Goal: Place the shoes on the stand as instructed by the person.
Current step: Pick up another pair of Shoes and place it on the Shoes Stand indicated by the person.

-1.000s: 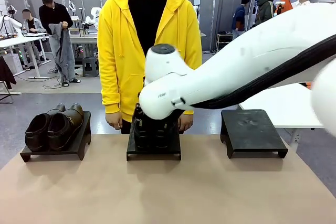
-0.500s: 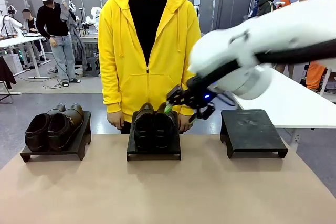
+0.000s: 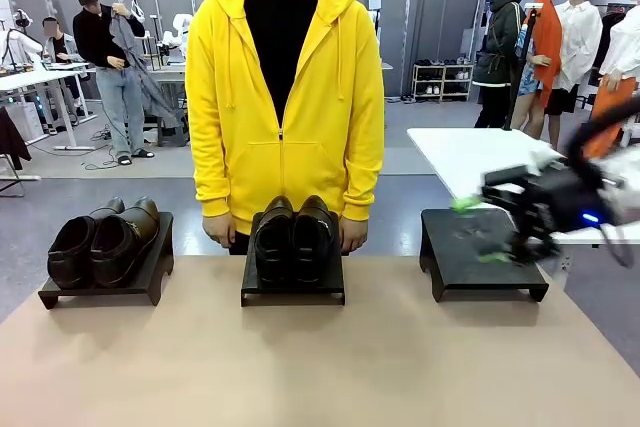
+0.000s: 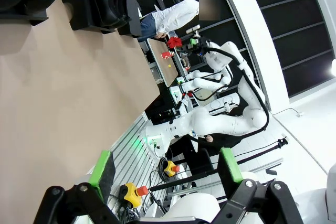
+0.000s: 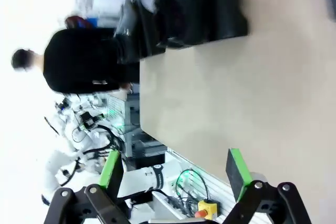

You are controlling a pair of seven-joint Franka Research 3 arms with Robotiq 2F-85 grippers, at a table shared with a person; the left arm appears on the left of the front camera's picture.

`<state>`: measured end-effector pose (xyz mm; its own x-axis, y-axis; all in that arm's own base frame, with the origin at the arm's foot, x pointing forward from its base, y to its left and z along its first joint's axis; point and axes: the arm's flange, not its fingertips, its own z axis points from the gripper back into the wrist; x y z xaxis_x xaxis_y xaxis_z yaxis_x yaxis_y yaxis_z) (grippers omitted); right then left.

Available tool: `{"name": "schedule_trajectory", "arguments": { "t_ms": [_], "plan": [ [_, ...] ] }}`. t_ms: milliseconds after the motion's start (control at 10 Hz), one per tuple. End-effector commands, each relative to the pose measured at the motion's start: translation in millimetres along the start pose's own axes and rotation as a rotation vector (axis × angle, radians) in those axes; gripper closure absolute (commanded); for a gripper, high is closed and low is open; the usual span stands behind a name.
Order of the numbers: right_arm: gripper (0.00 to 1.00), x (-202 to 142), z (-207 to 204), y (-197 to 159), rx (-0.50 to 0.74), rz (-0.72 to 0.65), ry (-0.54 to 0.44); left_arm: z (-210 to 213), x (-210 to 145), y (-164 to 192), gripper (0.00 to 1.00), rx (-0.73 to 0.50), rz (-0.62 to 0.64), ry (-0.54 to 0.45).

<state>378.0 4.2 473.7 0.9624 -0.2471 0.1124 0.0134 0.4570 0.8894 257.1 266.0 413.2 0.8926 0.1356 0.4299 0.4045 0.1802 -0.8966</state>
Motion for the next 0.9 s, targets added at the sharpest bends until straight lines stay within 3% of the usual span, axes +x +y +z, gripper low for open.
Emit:
{"name": "schedule_trajectory", "arguments": {
  "t_ms": [0,300,600,700,800],
  "plan": [
    [0.0,-20,57,-30,0.001,-0.068,-0.102,-1,-2,-3,0.0,-0.006,-0.022,-0.002],
    [0.0,-69,118,-91,0.074,-0.178,-0.25,-1,-2,-3,0.0,-0.006,-0.022,-0.002],
    [0.0,-98,135,-122,0.085,-0.232,-0.334,-1,-2,-3,0.0,-0.006,-0.022,-0.002],
    [0.0,-96,132,-116,0.073,-0.222,-0.354,-1,-2,-3,0.0,-0.006,-0.022,-0.002],
    [0.0,-40,180,-114,0.084,-0.256,-0.332,-1,-2,-3,0.0,-0.006,-0.022,-0.002]
  ]
}}
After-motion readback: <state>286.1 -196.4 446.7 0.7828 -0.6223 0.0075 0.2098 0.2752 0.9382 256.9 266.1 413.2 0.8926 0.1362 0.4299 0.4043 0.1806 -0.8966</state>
